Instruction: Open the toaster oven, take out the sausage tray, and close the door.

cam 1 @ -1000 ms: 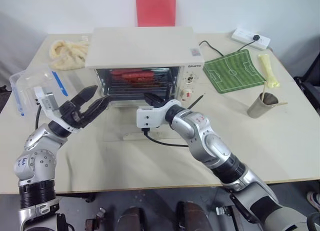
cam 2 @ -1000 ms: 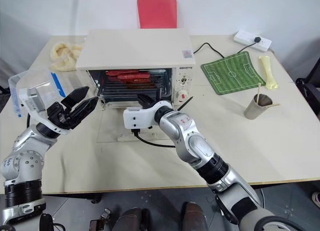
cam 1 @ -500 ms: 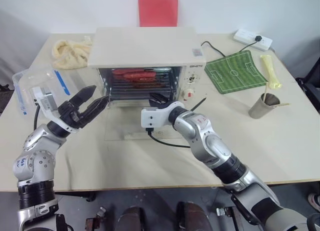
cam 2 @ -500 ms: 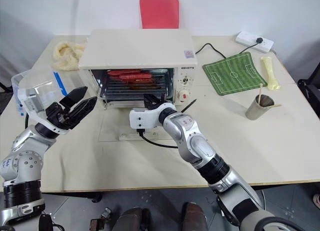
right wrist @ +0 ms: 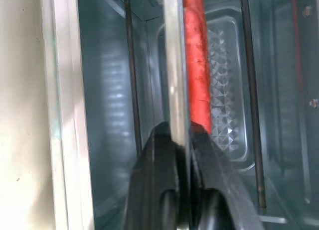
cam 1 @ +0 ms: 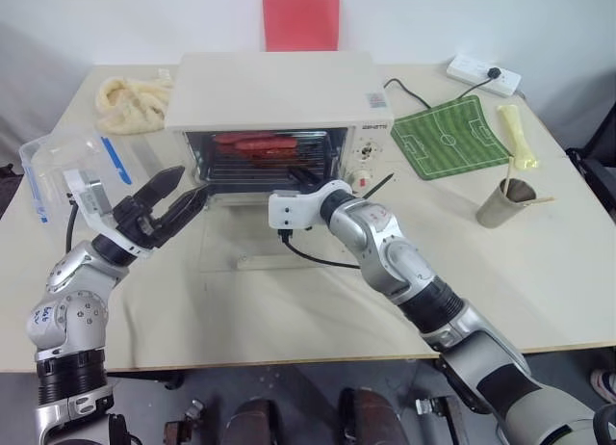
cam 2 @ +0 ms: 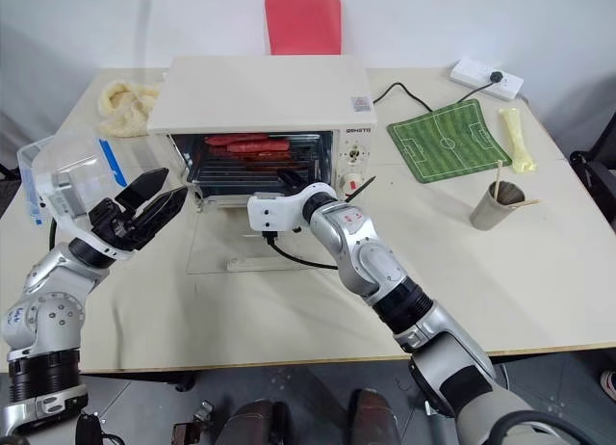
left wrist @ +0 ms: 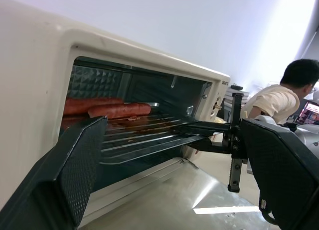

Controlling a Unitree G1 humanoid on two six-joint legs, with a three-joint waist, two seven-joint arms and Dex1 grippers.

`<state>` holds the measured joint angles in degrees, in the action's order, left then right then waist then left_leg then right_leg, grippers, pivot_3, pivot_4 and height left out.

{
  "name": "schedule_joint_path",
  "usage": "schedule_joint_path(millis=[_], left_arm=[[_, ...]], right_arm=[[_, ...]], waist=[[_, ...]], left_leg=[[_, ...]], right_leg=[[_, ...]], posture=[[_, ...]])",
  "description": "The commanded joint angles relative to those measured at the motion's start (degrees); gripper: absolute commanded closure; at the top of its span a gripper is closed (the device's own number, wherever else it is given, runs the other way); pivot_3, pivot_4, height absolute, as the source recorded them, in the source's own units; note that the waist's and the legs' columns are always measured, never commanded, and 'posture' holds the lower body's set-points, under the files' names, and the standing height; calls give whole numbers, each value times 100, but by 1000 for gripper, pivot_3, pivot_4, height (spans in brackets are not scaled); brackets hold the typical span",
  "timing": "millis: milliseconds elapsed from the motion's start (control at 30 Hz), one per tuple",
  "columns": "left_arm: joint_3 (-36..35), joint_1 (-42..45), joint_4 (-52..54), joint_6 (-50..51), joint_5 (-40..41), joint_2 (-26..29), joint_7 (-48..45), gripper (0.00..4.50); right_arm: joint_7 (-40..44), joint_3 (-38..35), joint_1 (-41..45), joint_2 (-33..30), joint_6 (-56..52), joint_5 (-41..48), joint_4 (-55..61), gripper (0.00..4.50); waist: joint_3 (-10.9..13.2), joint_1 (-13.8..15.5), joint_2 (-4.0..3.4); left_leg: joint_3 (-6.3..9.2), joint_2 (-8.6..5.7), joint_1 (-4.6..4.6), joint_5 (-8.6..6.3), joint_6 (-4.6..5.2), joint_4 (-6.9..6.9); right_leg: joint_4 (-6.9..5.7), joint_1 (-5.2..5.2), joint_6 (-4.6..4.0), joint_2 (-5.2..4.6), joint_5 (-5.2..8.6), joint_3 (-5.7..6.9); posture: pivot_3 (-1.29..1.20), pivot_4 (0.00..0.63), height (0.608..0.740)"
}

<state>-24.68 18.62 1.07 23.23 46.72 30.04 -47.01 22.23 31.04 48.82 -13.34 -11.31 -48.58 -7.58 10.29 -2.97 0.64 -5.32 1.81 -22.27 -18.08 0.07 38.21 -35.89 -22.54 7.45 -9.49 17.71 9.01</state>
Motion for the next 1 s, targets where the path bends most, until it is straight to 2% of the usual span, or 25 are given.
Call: schedule_joint_path(millis=[33,467,833,1000], left_arm=[[-116,-28,74,-64,14,72,11,0],[-63,187,-139,49,60,166,-80,0],[-19,388,-376,44,21,165,-174,0],[-6,469,-478,24,10,133,-187,0]], right_arm=[[10,-161,-35,-39,46,16,448,4481],[328,-186,-698,-464,151,22,1427,4481],[520,-250,-1114,-782,306,-115,2181,4481],[541,-265,-1228,-746,312,-209,2296,4481]], waist=[[0,5,0],[-1,134,1],[0,135,1],[-1,144,2]], left_leg=[[0,0,-1,0,0,0],[-4,-4,-5,0,0,-4],[-4,-5,-7,-1,0,-8],[-3,-6,-8,-1,0,-3]], right_leg=[[0,0,0,0,0,1],[3,1,0,0,0,4],[5,1,0,0,0,8],[6,3,0,0,0,8]], posture=[[0,150,740],[0,150,740],[0,150,740],[0,150,740]])
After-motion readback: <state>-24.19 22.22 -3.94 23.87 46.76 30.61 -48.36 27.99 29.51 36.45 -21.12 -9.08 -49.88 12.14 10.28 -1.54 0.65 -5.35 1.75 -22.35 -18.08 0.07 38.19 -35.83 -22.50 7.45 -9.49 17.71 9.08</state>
